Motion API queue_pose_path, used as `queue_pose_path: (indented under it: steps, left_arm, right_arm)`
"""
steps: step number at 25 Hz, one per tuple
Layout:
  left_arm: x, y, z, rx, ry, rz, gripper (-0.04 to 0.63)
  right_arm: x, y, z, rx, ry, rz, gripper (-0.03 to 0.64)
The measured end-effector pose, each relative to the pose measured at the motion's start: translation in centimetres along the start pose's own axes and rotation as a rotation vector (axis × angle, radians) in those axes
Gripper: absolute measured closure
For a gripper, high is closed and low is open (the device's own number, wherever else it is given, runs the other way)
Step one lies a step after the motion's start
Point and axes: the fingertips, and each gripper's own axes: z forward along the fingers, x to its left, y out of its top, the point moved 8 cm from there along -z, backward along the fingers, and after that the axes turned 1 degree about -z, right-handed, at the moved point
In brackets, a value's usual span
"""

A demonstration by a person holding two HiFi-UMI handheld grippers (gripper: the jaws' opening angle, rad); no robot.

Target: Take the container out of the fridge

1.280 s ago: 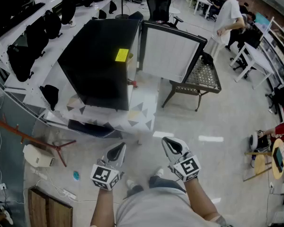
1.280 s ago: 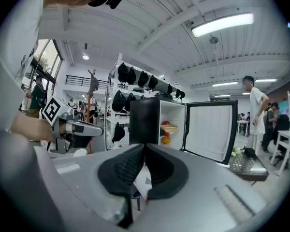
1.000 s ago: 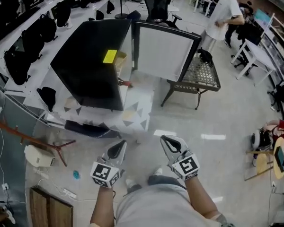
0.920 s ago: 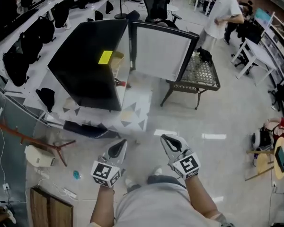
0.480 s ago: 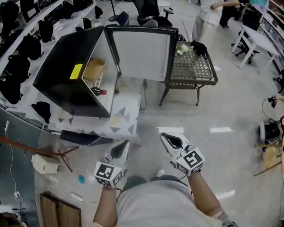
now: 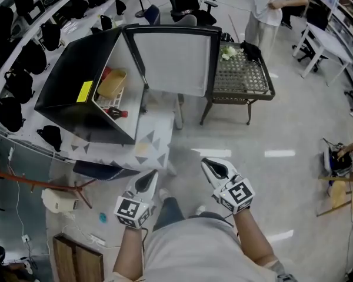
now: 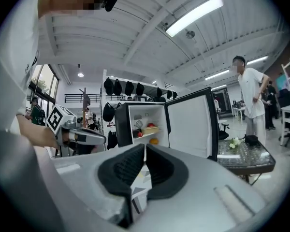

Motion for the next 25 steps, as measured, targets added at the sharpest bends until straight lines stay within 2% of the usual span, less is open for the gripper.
queue_pose_path:
  steps: [11,25]
  left_arm:
    - [8.4,1.5,2.6,-0.012,-0.063,0.019,0.588]
    - [20.8,0.7,1.1,0.001,-0.126,0.042,0.588]
  right_arm:
    - [-1.0,2.6,8.3,0.034,-0.041,-0.059,0.603]
    - [2.1,3.4,21.2,0.061,-0.096,-0.180,0.603]
